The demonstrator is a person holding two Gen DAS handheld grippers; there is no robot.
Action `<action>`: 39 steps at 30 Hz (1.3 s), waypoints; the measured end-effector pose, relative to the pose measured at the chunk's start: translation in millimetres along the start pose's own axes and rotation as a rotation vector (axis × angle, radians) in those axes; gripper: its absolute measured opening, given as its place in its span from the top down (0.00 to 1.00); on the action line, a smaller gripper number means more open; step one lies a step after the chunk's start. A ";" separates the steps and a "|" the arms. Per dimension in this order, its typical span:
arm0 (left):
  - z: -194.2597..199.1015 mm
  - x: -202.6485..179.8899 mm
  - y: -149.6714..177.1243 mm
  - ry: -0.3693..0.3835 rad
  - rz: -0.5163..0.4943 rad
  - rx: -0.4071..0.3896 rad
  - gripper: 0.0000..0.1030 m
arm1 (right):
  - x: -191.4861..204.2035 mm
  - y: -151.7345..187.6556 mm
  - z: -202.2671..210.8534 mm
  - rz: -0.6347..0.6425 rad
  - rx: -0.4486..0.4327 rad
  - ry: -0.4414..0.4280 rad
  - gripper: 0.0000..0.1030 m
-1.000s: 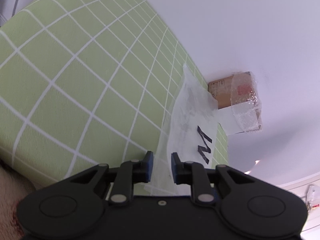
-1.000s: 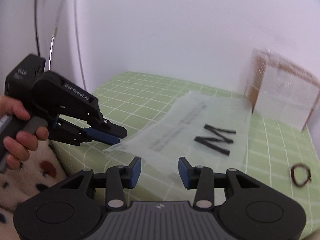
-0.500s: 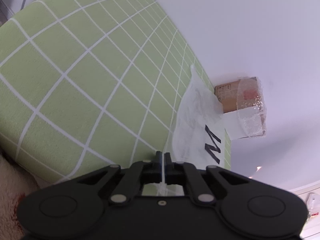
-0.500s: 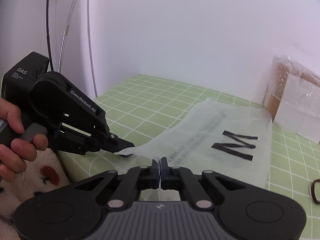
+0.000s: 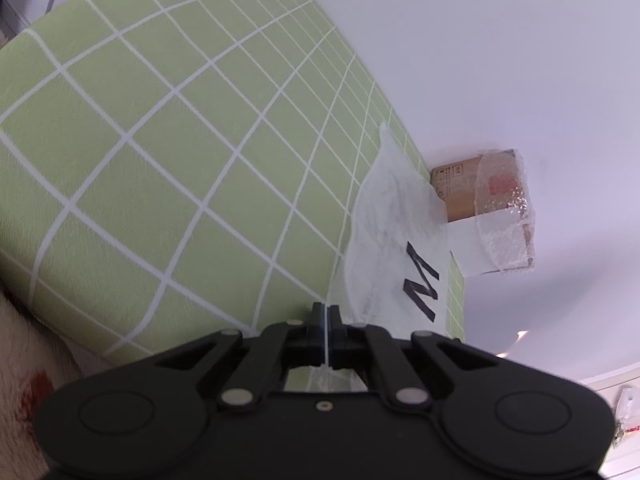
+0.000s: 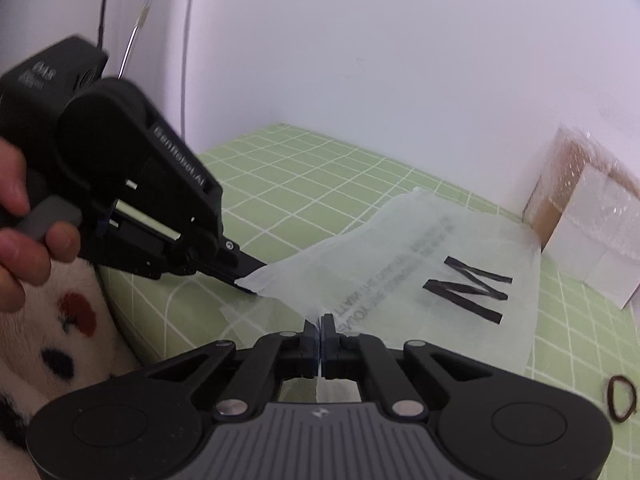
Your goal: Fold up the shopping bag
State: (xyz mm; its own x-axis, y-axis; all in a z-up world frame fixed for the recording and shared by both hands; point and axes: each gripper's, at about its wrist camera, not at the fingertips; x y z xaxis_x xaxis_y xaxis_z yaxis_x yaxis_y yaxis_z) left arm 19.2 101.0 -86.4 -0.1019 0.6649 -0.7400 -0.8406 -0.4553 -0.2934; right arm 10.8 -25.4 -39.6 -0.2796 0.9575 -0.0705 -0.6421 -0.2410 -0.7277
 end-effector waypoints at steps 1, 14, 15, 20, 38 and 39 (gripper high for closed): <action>3.5 -3.0 0.4 -0.010 -0.020 -0.011 0.98 | -1.0 -0.1 -0.2 -0.006 0.001 -0.004 0.99; 14.4 -48.5 -6.9 0.126 -0.311 -0.015 0.90 | 0.3 -1.8 -1.9 0.015 0.011 0.004 0.99; 6.7 -49.5 -6.6 0.120 -0.313 0.005 0.90 | 0.7 -1.6 -1.8 0.017 0.011 0.005 0.99; -22.5 -42.0 -7.5 0.053 -0.293 0.057 0.92 | -0.4 -1.5 -1.2 0.014 0.017 0.002 0.97; -23.0 -29.0 -2.4 -0.018 -0.274 0.031 0.98 | -78.4 0.4 74.9 -0.395 -0.110 -0.070 0.71; -22.7 -28.8 -1.6 -0.017 -0.271 0.027 0.98 | -82.8 1.6 72.5 -0.411 -0.117 -0.041 0.71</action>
Point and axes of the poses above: each gripper's, at about its wrist camera, not at the fingertips, and z roughly against the way its jaws point, x to its left, y to its underside, and after that the axes turned 5 degrees about -z, right-handed
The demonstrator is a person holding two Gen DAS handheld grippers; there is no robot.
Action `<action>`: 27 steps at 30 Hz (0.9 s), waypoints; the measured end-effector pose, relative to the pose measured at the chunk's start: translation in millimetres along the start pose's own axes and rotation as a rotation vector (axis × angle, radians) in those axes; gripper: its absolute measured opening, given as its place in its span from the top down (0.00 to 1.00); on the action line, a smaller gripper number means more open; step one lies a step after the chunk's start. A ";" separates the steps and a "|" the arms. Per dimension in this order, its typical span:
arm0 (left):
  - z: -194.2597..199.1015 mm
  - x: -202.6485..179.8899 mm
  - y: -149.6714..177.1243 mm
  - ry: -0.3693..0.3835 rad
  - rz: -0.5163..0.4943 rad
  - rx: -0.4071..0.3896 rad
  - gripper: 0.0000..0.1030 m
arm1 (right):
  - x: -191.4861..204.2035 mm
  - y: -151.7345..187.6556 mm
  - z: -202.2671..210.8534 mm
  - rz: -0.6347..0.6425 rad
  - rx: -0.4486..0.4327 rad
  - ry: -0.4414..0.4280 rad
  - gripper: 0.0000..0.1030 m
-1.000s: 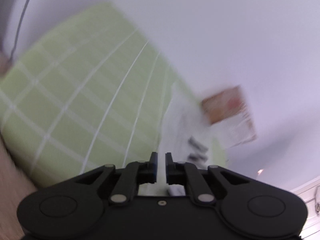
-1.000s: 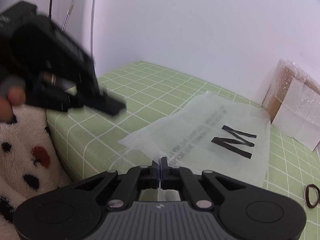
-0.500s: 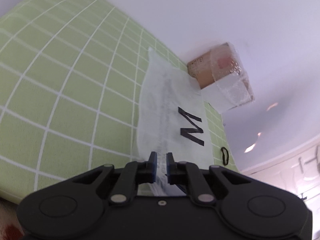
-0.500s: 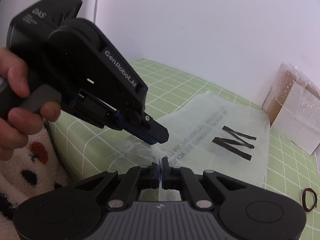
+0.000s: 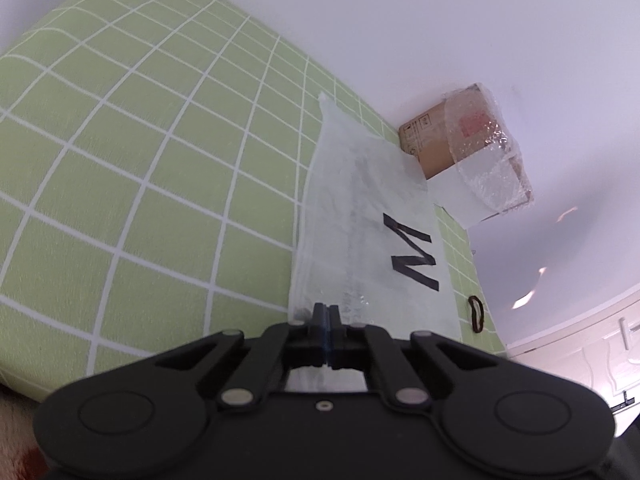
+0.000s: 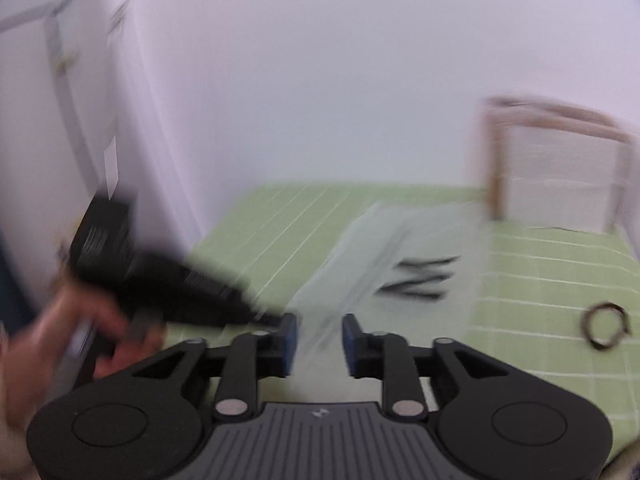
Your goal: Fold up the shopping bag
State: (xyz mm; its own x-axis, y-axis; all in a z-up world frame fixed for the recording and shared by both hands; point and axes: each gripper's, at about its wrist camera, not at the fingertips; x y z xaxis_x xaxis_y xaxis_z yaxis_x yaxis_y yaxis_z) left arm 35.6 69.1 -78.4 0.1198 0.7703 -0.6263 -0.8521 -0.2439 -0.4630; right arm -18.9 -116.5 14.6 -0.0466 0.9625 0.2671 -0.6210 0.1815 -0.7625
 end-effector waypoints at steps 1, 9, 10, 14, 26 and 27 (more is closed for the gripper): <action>-0.2 -0.1 0.4 0.000 0.002 -0.002 0.98 | -4.2 2.0 -10.6 0.011 0.025 0.045 0.71; 0.0 -6.0 1.8 -0.012 -0.028 -0.010 0.98 | -26.7 18.2 -41.6 -0.008 0.147 0.147 0.76; -0.1 -6.2 2.2 -0.012 -0.027 -0.012 0.98 | -26.9 20.0 -42.8 0.005 0.149 0.153 0.77; 0.4 -7.6 4.5 -0.018 -0.023 -0.020 0.98 | -24.5 20.3 -46.6 0.049 0.145 0.177 0.78; -4.0 -19.3 6.0 -0.054 -0.043 -0.035 0.98 | -42.6 -4.5 -77.4 0.041 0.145 0.209 0.95; -5.6 -21.7 4.6 -0.064 -0.051 -0.037 0.98 | -42.0 -6.3 -80.7 0.045 0.144 0.215 0.95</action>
Point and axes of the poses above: each gripper's, at about its wrist camera, not at the fingertips, and z roughly against the way its jaws point, x to its left, y to its underside, and after that the axes turned 5 degrees about -z, right-handed
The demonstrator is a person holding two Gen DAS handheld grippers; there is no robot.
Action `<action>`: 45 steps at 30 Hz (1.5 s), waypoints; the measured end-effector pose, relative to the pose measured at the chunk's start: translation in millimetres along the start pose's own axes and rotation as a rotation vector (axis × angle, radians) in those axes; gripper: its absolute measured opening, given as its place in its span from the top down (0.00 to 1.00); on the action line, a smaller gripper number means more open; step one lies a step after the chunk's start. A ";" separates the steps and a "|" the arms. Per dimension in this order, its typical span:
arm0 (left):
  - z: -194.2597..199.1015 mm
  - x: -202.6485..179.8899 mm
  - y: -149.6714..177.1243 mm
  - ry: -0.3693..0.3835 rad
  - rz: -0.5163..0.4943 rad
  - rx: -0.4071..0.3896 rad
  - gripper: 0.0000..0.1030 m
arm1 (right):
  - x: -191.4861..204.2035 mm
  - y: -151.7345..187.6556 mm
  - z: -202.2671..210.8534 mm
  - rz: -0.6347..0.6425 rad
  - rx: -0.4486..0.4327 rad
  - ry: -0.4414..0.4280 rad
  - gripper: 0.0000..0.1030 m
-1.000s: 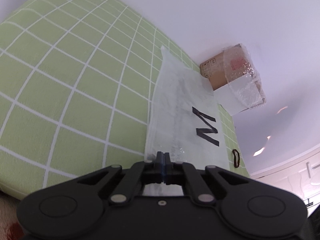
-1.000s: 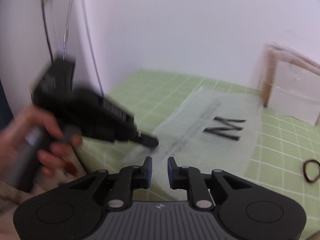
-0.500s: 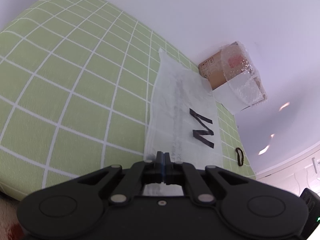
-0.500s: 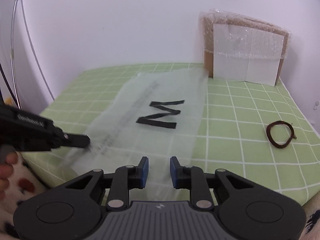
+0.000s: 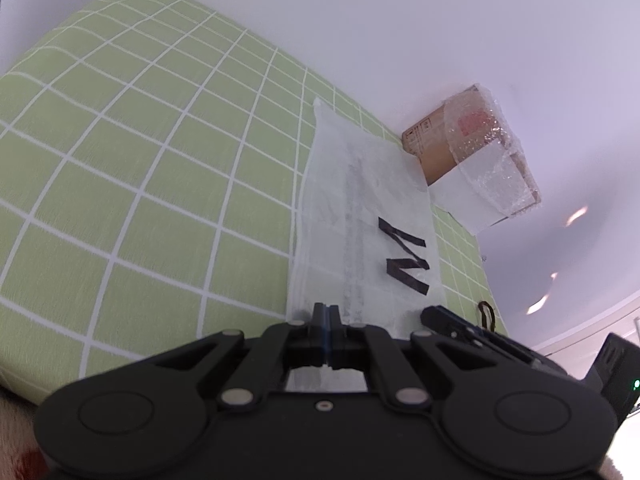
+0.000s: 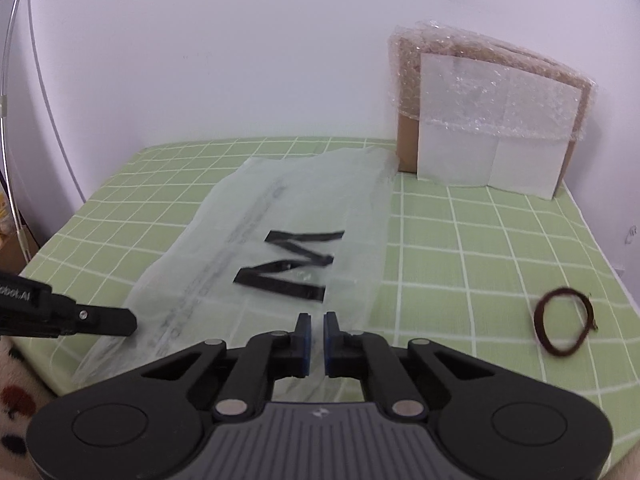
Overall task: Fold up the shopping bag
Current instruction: 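Release the bag with the left gripper and move the right gripper toward the box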
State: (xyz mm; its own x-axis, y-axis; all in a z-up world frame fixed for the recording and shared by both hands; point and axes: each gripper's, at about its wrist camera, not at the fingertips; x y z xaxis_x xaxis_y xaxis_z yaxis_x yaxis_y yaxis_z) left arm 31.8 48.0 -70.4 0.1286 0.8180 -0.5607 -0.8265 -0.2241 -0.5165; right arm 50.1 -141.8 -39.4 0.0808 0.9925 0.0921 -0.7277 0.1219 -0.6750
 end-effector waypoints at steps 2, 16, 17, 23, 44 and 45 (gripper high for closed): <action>-2.4 -2.2 -2.2 -0.010 -0.010 0.001 0.98 | 0.9 -4.7 -5.5 -0.001 -0.002 0.007 0.95; -4.0 -3.8 -2.4 -0.009 -0.050 -0.004 0.98 | -35.3 -50.4 -39.7 -0.111 -0.024 0.068 0.71; -4.3 -4.1 -2.8 -0.010 -0.053 -0.003 0.98 | -41.2 -54.7 -42.4 -0.130 -0.022 0.049 0.62; -4.2 -3.2 -4.2 -0.007 -0.049 -0.001 0.98 | -68.1 -77.2 -65.7 -0.263 -0.040 -0.084 0.59; -8.6 -14.5 -7.7 -0.041 -0.097 0.004 0.98 | -54.9 -112.6 -113.5 -0.236 -0.055 -0.046 0.99; -9.7 -14.5 -9.7 -0.042 -0.093 0.003 0.98 | -53.9 -115.4 -116.6 -0.240 -0.056 -0.049 0.99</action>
Point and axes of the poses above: each gripper's, at about its wrist camera, not at the fingertips, and z roughly against the way its jaws point, x to its left, y to its underside, and after that the axes turned 5 degrees about -z, right-handed
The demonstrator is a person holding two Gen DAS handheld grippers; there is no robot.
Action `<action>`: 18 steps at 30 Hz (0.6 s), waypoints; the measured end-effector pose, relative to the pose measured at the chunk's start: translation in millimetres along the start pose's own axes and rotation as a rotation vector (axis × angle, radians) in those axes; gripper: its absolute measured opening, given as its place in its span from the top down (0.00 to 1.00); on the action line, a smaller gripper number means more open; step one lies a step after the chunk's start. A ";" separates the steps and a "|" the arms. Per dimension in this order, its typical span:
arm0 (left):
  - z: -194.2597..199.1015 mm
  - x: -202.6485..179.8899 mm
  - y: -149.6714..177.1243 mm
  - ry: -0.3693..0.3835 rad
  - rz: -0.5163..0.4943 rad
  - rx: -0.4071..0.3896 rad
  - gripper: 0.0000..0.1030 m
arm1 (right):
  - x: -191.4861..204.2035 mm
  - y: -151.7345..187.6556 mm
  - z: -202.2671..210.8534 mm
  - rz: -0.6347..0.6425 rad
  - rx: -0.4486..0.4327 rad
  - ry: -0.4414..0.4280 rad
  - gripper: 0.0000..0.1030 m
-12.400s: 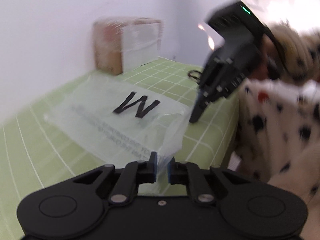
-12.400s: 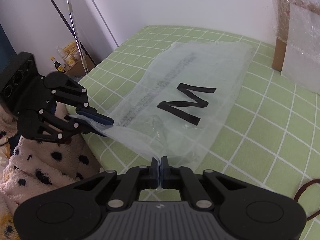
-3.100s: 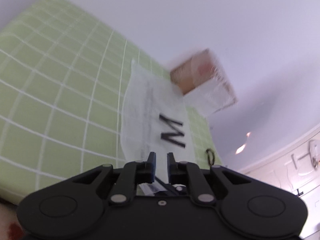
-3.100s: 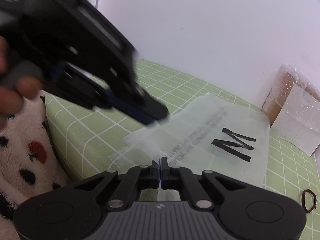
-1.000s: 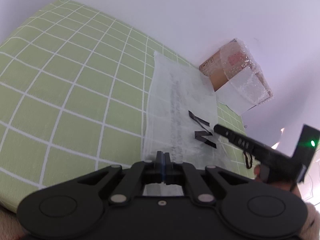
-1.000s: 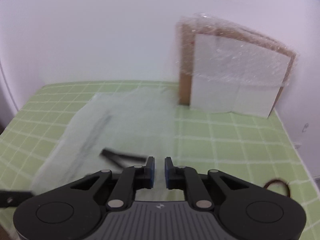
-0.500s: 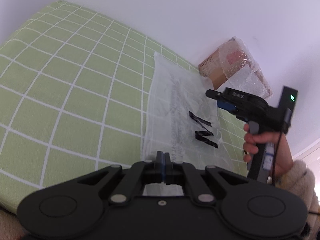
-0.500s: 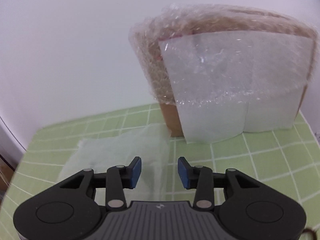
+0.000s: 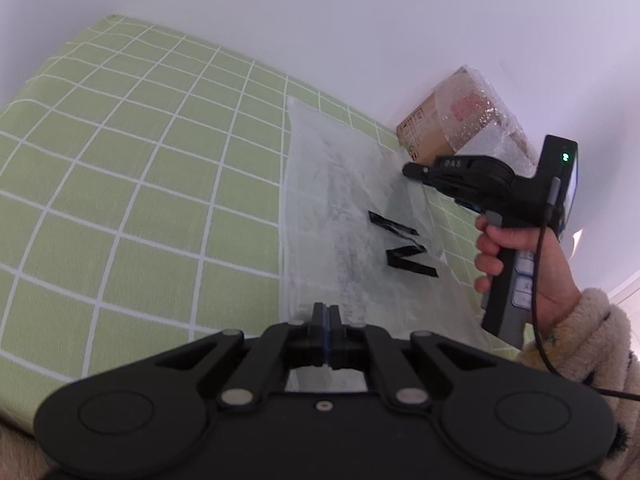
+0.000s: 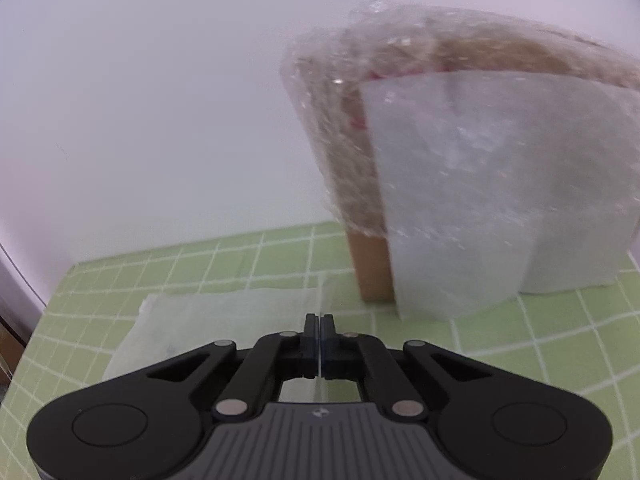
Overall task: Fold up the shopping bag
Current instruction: 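Release the bag with the left gripper and move the right gripper toward the box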
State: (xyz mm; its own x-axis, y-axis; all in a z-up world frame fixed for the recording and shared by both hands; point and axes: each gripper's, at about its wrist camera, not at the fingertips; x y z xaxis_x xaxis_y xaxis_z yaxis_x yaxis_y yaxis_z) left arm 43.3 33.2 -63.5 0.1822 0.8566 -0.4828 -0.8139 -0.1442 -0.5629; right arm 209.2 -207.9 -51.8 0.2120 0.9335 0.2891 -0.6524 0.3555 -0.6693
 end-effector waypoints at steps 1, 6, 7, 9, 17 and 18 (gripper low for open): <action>-1.2 -0.5 -2.3 -0.004 -0.005 -0.002 0.98 | 2.9 -3.0 -3.8 0.003 -0.005 -0.002 0.99; -9.0 -5.1 -11.8 -0.022 -0.053 -0.006 0.98 | 12.1 -12.8 -17.1 0.031 -0.011 0.005 0.99; -9.3 -5.6 -11.5 -0.023 -0.053 -0.007 0.98 | 13.3 -13.5 -18.3 0.055 0.002 0.010 0.99; -9.8 -6.7 -10.9 -0.024 -0.053 -0.008 0.98 | 15.4 -14.4 -17.2 0.114 0.025 0.028 0.93; -9.9 -4.8 -7.8 -0.015 -0.050 -0.010 0.98 | 10.9 9.8 72.4 0.255 -0.067 -0.085 0.38; -10.1 -5.4 -8.1 -0.017 -0.058 -0.008 0.98 | 9.4 17.4 84.1 0.273 -0.072 -0.107 0.34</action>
State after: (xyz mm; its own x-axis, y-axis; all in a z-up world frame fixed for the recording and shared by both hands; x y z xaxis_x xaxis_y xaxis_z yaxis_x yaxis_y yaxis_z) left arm 54.5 24.7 -63.2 0.2193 0.8719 -0.4379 -0.7976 -0.0983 -0.5952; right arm 138.6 -196.9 -3.2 -0.0448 0.9862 0.1595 -0.6208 0.0976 -0.7779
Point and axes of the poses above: each gripper's, at about its wrist camera, not at the fingertips, and z roughly against the way its jaws point, x to its left, y to its underside, and after that the axes turned 5 degrees about -z, right-handed
